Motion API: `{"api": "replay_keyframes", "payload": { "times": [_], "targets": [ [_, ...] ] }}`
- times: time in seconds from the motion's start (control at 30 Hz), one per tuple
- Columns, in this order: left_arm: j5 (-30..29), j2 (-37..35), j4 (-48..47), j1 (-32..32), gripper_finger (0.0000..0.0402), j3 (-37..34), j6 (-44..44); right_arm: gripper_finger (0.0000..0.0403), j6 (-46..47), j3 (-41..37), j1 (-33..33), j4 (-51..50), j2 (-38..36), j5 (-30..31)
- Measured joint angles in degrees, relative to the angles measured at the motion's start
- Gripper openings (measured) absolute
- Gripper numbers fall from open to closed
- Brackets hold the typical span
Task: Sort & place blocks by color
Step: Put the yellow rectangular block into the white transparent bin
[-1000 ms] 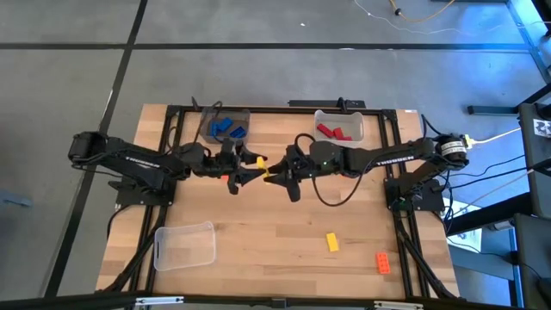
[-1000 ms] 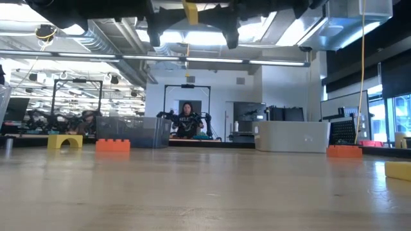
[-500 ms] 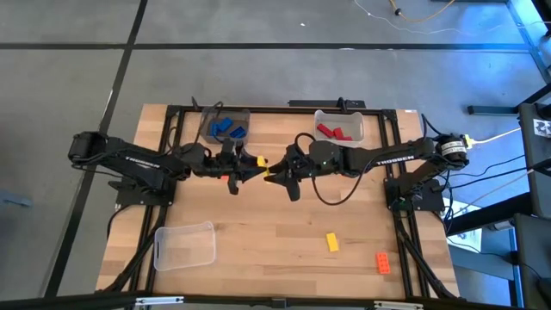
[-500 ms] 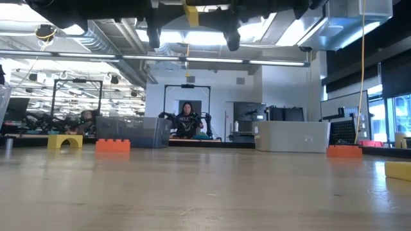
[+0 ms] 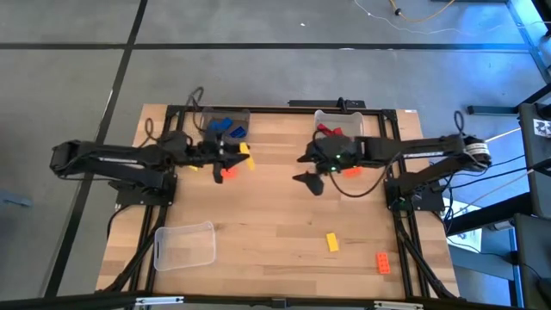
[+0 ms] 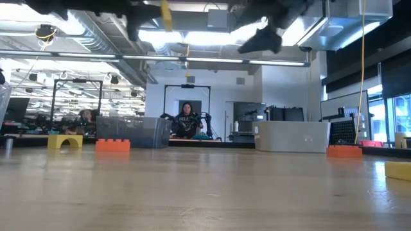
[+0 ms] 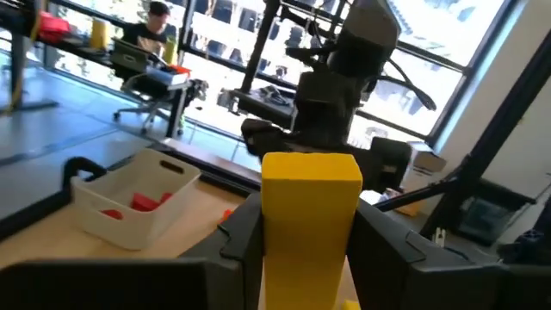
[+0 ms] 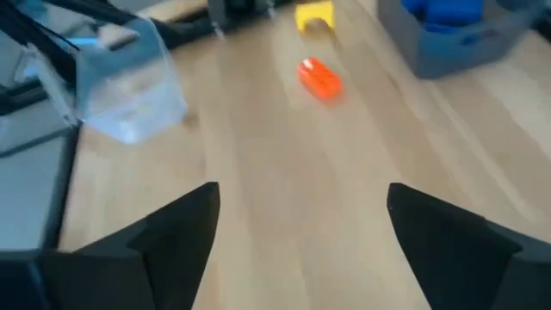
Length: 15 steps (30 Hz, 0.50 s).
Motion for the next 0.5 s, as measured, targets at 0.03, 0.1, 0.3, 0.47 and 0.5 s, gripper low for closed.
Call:
{"api": "replay_keyframes", "payload": {
  "times": [0.03,0.1,0.3,0.47,0.5],
  "targets": [
    [-0.5,-1.7,-1.9,0.1,0.0117,0.0,0.3,0.0331,-0.2,-0.5,0.0,-1.4,-1.2,0.7],
    [-1.6,-4.7,-5.4,0.0,0.0117,0.0,0.9,0.0326,0.1,-2.3,0.0,-1.7,-3.8,1.4],
    [-3.9,-8.4,-9.9,-2.3,0.0117,0.0,1.3,0.0318,7.7,-15.2,0.0,12.3,-13.9,5.7],
    [-5.6,-8.1,-9.5,-4.7,0.0117,0.0,1.3,0.0318,13.5,-27.5,0.1,39.7,-20.4,6.0],
    [-6.0,-7.8,-9.4,-5.1,0.0117,0.0,1.3,0.0318,14.4,-29.0,0.1,43.6,-21.1,6.3]
  ]
}}
